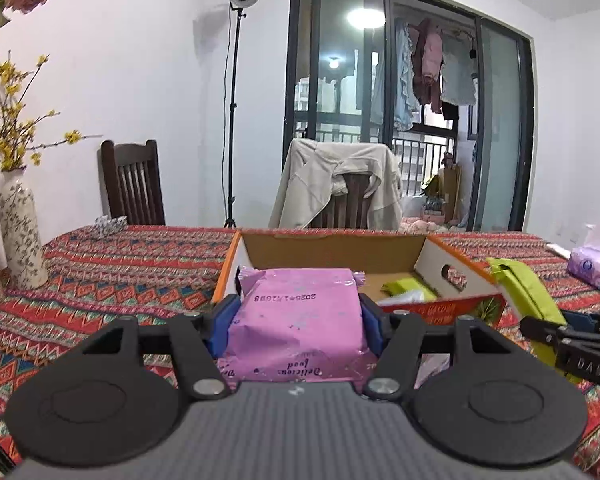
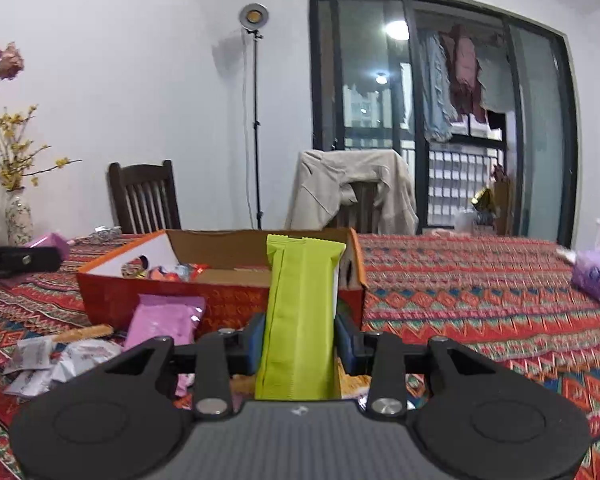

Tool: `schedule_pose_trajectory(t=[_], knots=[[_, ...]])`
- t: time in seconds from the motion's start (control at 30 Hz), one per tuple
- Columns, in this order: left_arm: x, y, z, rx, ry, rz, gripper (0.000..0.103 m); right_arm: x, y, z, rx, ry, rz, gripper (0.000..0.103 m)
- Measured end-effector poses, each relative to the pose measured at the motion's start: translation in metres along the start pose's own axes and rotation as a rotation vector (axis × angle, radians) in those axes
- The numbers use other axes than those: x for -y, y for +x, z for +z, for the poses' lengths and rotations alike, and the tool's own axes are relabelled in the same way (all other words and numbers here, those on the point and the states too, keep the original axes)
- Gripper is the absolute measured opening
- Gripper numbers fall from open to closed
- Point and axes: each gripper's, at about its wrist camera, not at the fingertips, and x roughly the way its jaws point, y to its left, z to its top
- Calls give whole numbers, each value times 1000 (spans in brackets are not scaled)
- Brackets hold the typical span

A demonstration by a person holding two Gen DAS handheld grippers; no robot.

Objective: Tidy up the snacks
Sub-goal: 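Carry the green bar and pink packet into the box while both grippers open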

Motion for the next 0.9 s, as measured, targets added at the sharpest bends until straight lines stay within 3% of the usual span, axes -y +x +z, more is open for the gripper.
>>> schedule_pose_trajectory(t=[0.4,0.6,0.77,0.9], knots=[[26,47,40,48,13,10,63,-11,40,57,59,-41,21,36],[23,79,57,63,-44,31,63,-10,81,80,62,-32,10,36],[17,112,67,51,-89,62,63,-6,114,85,74,7,-23,36],[12,133,56,32,-84,85,63,-2,130,74,51,8,-18,36]])
